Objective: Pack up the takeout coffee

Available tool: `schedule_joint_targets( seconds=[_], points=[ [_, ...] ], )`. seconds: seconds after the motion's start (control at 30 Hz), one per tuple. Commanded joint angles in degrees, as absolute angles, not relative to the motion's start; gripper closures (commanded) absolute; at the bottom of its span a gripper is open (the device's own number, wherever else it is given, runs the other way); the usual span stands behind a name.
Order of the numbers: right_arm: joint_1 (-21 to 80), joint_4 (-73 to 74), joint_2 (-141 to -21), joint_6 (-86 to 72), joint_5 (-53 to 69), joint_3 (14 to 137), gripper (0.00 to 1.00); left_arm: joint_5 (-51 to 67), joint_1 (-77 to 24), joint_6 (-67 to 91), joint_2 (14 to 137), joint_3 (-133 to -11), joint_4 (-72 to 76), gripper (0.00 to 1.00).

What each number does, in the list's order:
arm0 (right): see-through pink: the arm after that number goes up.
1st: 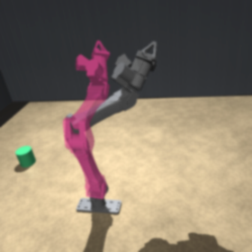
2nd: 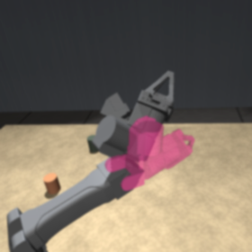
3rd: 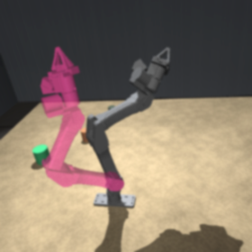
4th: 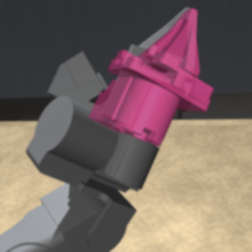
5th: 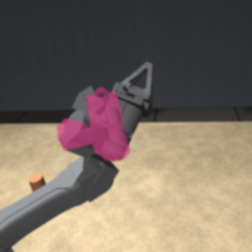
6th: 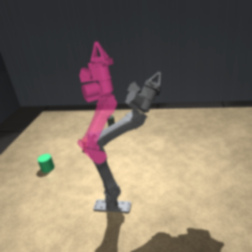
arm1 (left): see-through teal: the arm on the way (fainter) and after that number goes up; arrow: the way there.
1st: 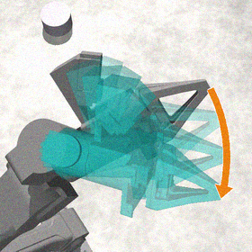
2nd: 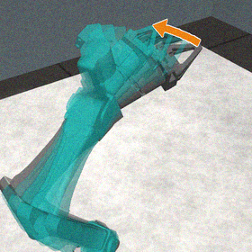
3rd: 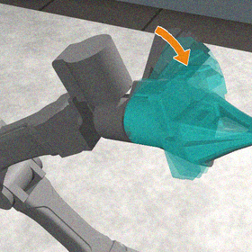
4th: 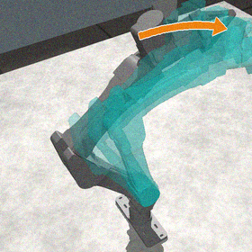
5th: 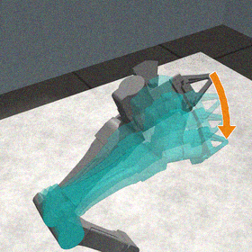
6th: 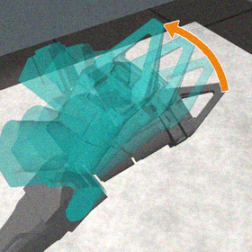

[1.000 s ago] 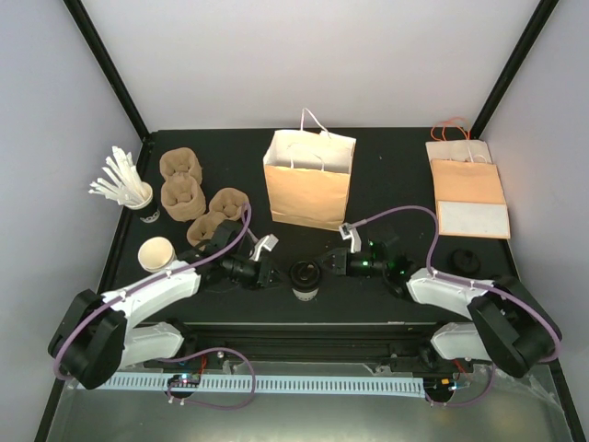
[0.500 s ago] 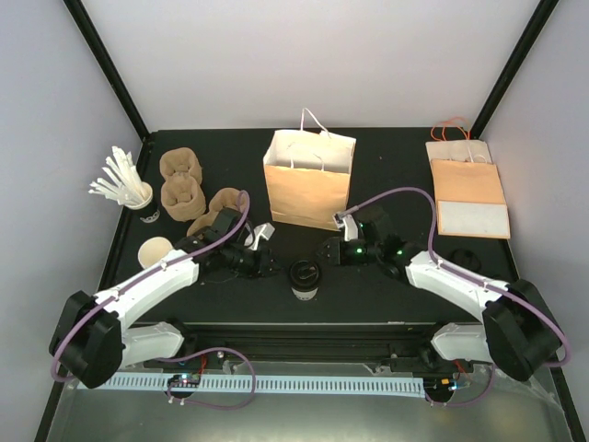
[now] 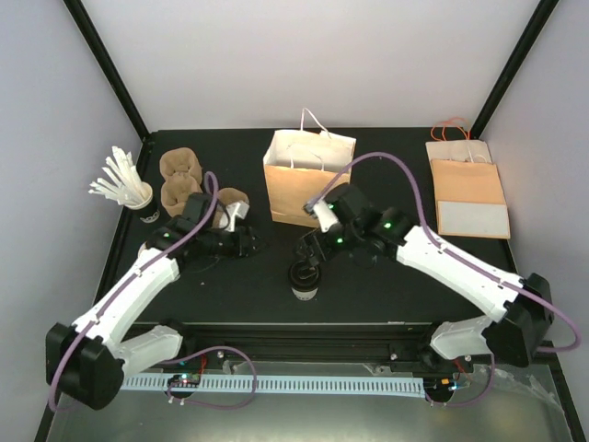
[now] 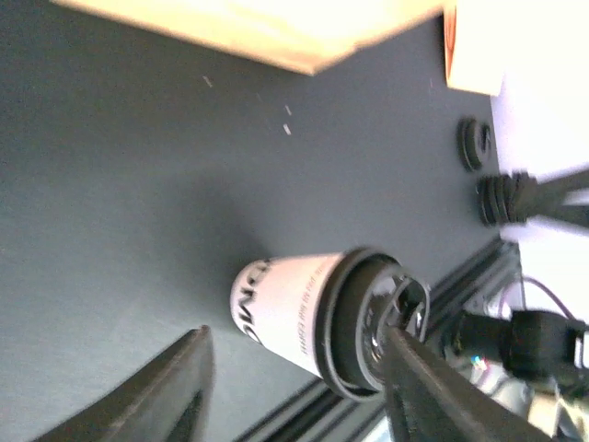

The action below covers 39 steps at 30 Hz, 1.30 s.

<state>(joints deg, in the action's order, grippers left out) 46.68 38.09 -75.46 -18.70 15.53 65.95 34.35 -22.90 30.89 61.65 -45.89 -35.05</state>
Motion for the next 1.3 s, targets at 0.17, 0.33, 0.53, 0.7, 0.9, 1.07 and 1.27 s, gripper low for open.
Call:
schedule_joint_targets(
  seconds=[0.17,0.33,0.53,0.7,0.9,1.07,1.27],
  points=[
    [57.97,61.36,-86.06,-14.32,-1.44,78.43,0.00,24.55,-11.55,25.51,52.12,-52.81,-40.57,0.10],
    [60.46,63.52,-90.14,-15.59,-3.92,81.06,0.01,20.84,-9.85,23.97,49.26,-55.10,-42.02,0.01],
    [62.34,63.78,-92.93,-16.87,-5.96,82.03,0.01,21.09,-9.06,22.99,50.22,-56.54,-43.05,0.01],
    [62.86,62.62,-94.35,-17.05,-5.45,82.47,0.07,21.31,-8.79,22.59,50.58,-57.61,-43.03,0.01],
    [63.53,62.68,-96.31,-17.44,-6.63,82.67,0.10,21.66,-8.53,21.90,50.82,-58.23,-43.58,0.01],
    [63.68,62.21,-97.01,-17.40,-6.30,82.53,0.12,21.92,-8.44,21.77,51.12,-58.26,-43.60,0.01],
    [63.72,61.59,-96.99,-17.58,-6.86,82.62,0.24,22.01,-8.32,21.61,51.45,-58.87,-43.54,0.01]
  ],
)
